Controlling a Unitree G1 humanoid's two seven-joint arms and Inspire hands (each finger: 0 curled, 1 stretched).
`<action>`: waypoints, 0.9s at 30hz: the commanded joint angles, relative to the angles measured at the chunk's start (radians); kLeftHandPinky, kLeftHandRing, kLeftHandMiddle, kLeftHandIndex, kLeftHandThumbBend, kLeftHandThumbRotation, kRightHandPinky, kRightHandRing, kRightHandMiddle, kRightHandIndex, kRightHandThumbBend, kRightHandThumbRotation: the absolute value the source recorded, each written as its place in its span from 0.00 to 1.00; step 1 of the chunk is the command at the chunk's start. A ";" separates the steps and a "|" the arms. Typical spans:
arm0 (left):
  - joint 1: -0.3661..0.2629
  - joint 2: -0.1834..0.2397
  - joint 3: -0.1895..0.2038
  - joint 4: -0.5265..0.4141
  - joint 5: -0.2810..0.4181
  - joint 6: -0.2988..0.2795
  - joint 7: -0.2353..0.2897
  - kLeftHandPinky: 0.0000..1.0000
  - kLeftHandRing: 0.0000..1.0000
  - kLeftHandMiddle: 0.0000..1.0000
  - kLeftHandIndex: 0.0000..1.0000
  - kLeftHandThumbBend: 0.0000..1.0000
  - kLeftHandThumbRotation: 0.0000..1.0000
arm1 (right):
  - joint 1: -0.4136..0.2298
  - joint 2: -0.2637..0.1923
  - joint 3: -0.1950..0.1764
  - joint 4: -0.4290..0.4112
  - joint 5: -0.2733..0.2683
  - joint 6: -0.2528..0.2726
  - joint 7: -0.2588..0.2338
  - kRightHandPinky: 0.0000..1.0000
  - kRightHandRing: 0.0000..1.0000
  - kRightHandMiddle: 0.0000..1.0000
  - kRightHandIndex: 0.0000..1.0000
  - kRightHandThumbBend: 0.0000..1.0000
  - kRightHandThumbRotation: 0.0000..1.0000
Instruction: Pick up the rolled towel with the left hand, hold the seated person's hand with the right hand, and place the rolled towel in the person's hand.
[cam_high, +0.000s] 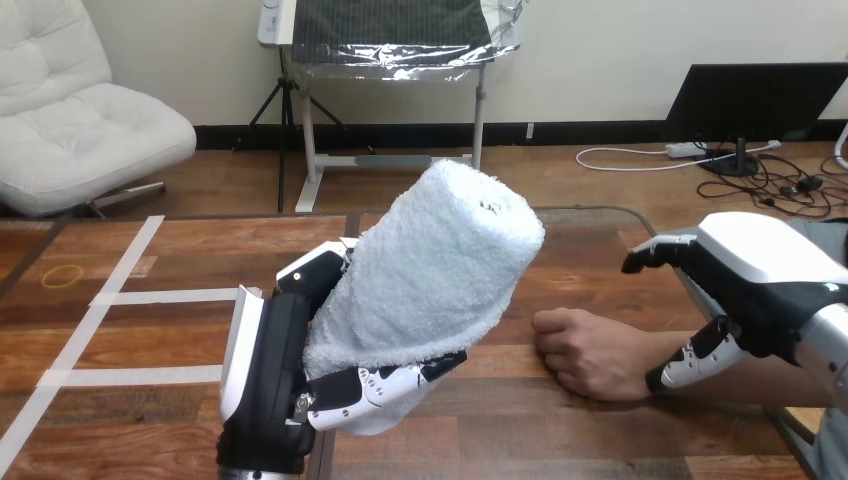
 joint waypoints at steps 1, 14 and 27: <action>-0.045 -0.022 0.009 -0.025 -0.026 -0.028 0.004 0.34 0.38 0.45 0.51 0.71 0.20 | -0.086 -0.045 0.022 -0.010 -0.036 0.017 0.019 0.78 0.85 0.84 0.82 0.87 0.00; -0.042 -0.015 0.013 -0.023 -0.044 -0.039 -0.002 0.34 0.39 0.45 0.51 0.70 0.18 | -0.133 -0.069 0.085 0.046 -0.112 0.031 0.088 0.82 0.88 0.87 0.84 0.82 0.00; -0.037 -0.008 0.019 -0.028 -0.061 -0.043 -0.016 0.37 0.41 0.46 0.52 0.69 0.17 | -0.192 -0.076 0.143 0.132 -0.159 0.063 0.150 0.87 0.91 0.90 0.86 0.78 0.02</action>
